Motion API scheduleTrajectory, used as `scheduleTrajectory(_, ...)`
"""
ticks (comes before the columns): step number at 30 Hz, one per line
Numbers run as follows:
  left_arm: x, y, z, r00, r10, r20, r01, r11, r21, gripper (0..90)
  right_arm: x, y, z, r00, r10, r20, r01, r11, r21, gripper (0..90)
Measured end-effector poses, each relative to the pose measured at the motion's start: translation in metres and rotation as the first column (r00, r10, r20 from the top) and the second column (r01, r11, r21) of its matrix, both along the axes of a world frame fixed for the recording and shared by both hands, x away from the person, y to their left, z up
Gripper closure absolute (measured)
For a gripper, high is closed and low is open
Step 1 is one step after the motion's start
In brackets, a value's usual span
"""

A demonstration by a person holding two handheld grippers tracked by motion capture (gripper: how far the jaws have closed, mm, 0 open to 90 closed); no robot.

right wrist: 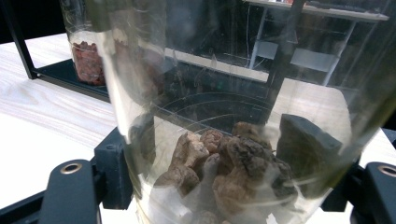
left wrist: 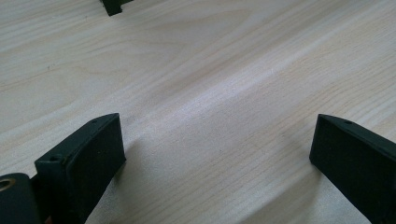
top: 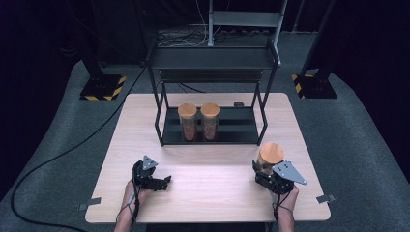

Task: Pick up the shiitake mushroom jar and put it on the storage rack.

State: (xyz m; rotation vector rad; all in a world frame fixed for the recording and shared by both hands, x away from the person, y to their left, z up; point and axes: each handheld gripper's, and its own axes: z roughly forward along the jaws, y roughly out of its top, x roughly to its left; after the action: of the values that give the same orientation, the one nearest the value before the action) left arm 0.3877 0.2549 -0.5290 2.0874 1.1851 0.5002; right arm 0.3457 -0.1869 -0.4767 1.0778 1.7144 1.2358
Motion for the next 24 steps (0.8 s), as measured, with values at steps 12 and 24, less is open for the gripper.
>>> scheduleTrajectory(12, 0.000, 0.000, 0.000, 1.0000, 0.000, 0.000, 0.000, 1.0000, 0.000, 2.5, 0.007, 0.005, 0.004, 0.9999, 0.013, 0.006, -0.013, 1.000, 0.003, 24.7)
scheduleTrajectory(24, 0.000, 0.000, 0.000, 1.0000, 0.000, 0.000, 0.000, 1.0000, 0.000, 2.5, 0.016, 0.011, 0.010, 0.9992, 0.035, 0.017, -0.035, 0.999, -0.003, 24.7)
